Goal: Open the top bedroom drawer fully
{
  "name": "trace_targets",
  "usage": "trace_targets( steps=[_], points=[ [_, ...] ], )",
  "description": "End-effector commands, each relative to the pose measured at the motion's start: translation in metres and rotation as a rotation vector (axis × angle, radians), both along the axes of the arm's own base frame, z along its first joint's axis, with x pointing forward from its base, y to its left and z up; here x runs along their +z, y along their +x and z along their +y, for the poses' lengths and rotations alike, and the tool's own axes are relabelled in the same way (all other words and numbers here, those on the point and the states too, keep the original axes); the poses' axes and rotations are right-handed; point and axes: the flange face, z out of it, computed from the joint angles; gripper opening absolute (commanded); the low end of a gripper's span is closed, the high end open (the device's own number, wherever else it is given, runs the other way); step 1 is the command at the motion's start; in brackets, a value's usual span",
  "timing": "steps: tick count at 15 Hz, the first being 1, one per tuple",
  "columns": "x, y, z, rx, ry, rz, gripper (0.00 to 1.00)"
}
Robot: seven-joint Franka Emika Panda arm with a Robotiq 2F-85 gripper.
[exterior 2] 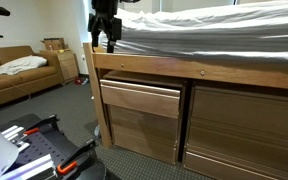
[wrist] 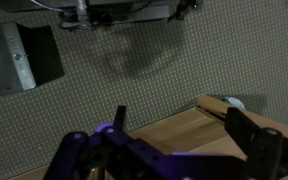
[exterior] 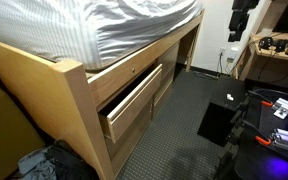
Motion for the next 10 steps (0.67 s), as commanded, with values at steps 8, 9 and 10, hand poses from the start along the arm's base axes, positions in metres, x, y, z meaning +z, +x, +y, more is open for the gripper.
trace_targets(
  steps=[8,9,10],
  points=[
    [-0.126,0.031,0.087,-0.364,0.267,-0.023,1.00],
    [-0.129,0.034,0.100,-0.365,0.290,-0.024,1.00],
    [-0.130,0.037,0.107,-0.364,0.298,-0.022,1.00]
  ],
)
